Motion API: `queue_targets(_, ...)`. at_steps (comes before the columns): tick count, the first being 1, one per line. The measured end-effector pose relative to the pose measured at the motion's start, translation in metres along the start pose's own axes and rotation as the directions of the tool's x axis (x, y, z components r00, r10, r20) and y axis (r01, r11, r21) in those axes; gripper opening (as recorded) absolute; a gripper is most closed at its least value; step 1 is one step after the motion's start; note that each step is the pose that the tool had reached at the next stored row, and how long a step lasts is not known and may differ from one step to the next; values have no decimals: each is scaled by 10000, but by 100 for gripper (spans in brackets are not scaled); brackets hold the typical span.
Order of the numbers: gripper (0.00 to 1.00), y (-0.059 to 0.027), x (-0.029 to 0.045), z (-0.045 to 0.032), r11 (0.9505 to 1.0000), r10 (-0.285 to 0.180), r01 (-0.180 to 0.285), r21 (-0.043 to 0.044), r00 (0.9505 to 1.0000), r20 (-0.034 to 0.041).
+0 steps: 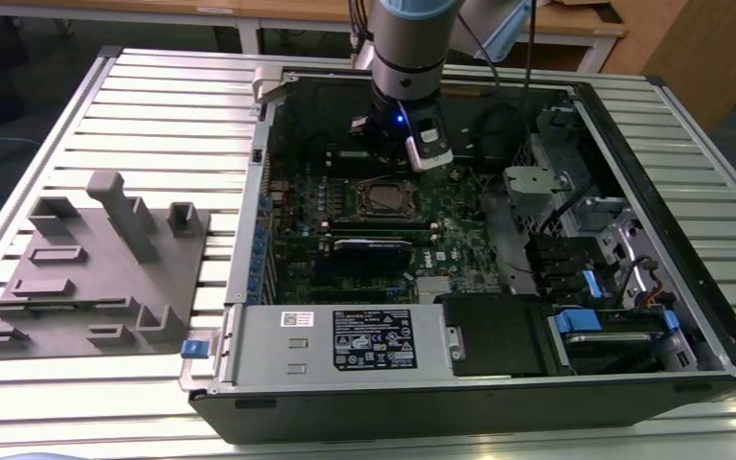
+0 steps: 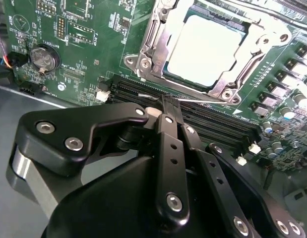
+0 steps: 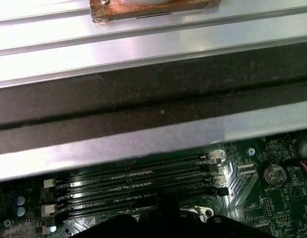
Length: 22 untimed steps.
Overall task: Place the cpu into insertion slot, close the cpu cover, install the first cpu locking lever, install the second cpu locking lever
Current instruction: 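Install the first cpu locking lever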
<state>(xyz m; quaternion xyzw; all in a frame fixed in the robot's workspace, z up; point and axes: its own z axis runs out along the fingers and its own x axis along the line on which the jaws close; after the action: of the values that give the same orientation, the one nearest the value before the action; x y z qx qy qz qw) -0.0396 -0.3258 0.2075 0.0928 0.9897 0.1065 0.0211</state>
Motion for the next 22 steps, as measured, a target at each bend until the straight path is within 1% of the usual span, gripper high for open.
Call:
queue_targets(5,11,-1,3,4,10000,15,-15,-4,10000,5)
queue_targets(10,11,-2,4,13,9998,219,-219,2,9997,50)
queue_targets(16,11,14,10,20,9997,233,-233,4,9997,54)
queue_targets(22,11,27,14,30,9997,229,-229,32,9997,61)
